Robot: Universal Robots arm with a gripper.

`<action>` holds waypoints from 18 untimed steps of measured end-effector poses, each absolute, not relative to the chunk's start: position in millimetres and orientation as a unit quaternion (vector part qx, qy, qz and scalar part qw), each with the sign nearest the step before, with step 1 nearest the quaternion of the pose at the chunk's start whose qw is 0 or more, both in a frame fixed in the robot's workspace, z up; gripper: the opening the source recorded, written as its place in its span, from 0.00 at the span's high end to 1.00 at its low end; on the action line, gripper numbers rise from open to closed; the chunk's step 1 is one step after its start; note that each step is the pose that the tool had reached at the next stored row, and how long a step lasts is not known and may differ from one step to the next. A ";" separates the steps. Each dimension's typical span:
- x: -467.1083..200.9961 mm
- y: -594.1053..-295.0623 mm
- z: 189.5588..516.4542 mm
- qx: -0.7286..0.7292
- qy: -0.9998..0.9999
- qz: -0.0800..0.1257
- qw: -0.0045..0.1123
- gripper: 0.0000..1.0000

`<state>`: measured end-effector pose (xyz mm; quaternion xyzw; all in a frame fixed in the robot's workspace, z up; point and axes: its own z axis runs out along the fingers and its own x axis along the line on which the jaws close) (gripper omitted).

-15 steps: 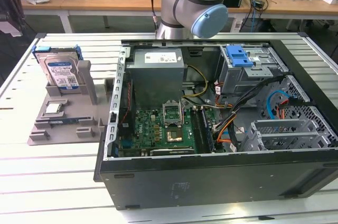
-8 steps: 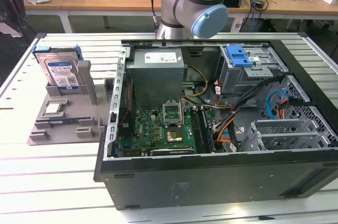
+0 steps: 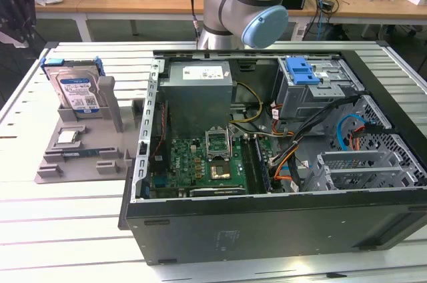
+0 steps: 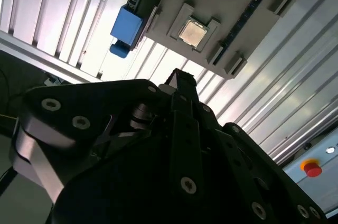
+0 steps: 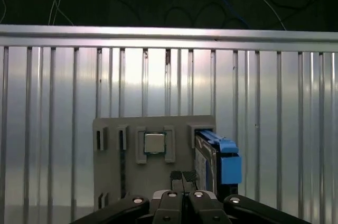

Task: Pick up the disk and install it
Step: 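Pick up the disk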

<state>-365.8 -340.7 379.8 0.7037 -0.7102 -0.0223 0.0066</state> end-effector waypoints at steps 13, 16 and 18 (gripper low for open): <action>-365.8 -340.7 379.7 0.697 -0.716 -0.022 0.007 0.59; -365.8 -340.4 379.6 0.697 -0.716 -0.022 0.007 0.52; -365.3 -337.2 379.4 0.697 -0.716 -0.022 0.007 0.52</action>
